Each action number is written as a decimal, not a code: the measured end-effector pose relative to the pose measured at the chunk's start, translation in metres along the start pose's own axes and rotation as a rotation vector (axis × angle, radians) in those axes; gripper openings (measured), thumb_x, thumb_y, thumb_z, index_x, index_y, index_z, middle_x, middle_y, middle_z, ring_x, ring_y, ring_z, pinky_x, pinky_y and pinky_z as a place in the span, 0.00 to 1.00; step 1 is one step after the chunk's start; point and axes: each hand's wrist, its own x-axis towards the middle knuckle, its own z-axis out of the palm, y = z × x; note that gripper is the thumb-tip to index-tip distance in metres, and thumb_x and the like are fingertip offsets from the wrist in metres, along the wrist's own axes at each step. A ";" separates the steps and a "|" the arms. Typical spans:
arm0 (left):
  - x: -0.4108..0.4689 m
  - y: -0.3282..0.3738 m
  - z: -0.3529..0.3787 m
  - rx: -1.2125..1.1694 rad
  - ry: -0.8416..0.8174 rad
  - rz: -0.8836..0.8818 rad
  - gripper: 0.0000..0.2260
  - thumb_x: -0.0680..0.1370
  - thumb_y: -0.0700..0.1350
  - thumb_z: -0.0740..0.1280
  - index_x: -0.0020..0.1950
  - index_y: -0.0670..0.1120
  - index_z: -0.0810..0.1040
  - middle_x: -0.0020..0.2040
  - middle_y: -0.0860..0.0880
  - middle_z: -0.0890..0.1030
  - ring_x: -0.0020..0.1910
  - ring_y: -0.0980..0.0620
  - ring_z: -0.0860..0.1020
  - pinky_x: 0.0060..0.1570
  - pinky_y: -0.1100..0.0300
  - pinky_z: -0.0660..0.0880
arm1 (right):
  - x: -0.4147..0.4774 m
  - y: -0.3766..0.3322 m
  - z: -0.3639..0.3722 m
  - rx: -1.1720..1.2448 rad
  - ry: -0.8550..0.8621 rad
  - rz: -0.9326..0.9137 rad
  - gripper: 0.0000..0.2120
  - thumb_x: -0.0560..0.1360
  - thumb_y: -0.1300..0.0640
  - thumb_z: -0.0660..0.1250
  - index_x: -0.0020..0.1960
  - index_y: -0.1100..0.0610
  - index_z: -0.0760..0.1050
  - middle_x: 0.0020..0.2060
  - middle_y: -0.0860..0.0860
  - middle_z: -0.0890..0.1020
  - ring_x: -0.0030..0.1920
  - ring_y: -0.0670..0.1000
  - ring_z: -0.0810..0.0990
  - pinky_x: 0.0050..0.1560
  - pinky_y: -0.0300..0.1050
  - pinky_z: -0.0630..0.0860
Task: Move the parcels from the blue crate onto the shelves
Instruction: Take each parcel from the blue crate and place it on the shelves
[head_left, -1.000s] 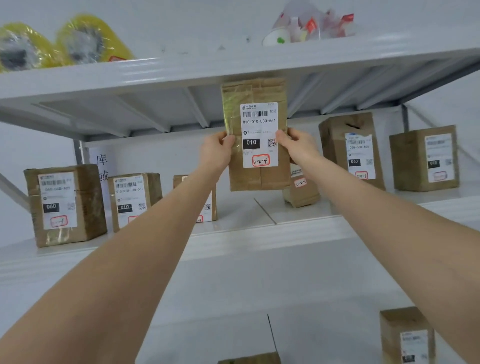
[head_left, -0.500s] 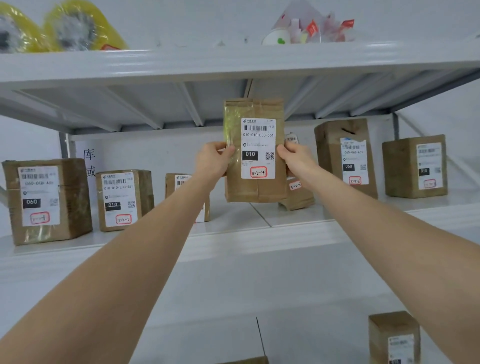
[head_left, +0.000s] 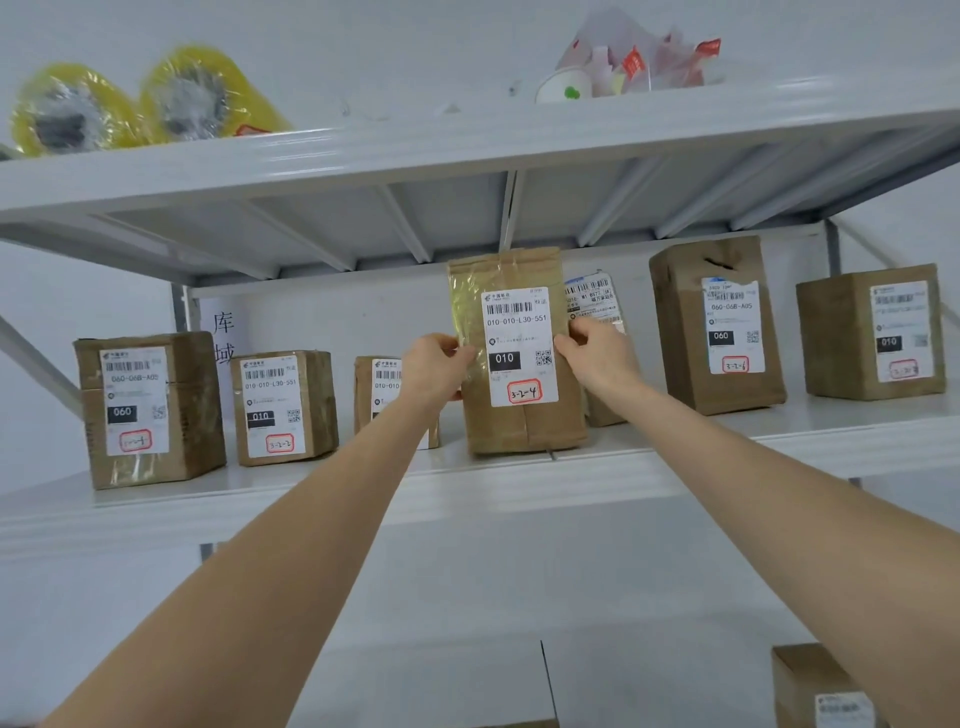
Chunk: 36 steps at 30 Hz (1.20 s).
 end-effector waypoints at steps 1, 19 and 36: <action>-0.001 0.000 0.000 0.009 0.005 0.001 0.16 0.78 0.42 0.66 0.65 0.38 0.74 0.50 0.46 0.77 0.46 0.48 0.77 0.45 0.50 0.81 | -0.002 0.000 0.000 -0.016 0.006 -0.003 0.12 0.80 0.55 0.60 0.59 0.58 0.77 0.53 0.52 0.80 0.47 0.50 0.74 0.44 0.41 0.67; 0.032 0.066 0.014 0.887 0.071 0.628 0.31 0.78 0.45 0.64 0.77 0.42 0.53 0.74 0.43 0.61 0.74 0.44 0.58 0.73 0.52 0.56 | -0.019 0.007 0.000 -0.136 0.044 -0.069 0.24 0.76 0.52 0.67 0.70 0.52 0.65 0.62 0.51 0.75 0.59 0.52 0.76 0.57 0.52 0.76; 0.047 0.061 0.019 0.951 0.089 0.641 0.27 0.77 0.45 0.67 0.74 0.45 0.62 0.68 0.46 0.67 0.66 0.45 0.66 0.61 0.54 0.69 | -0.031 0.007 0.021 -0.553 -0.181 -0.471 0.30 0.80 0.62 0.58 0.78 0.58 0.49 0.78 0.52 0.45 0.78 0.52 0.45 0.75 0.50 0.55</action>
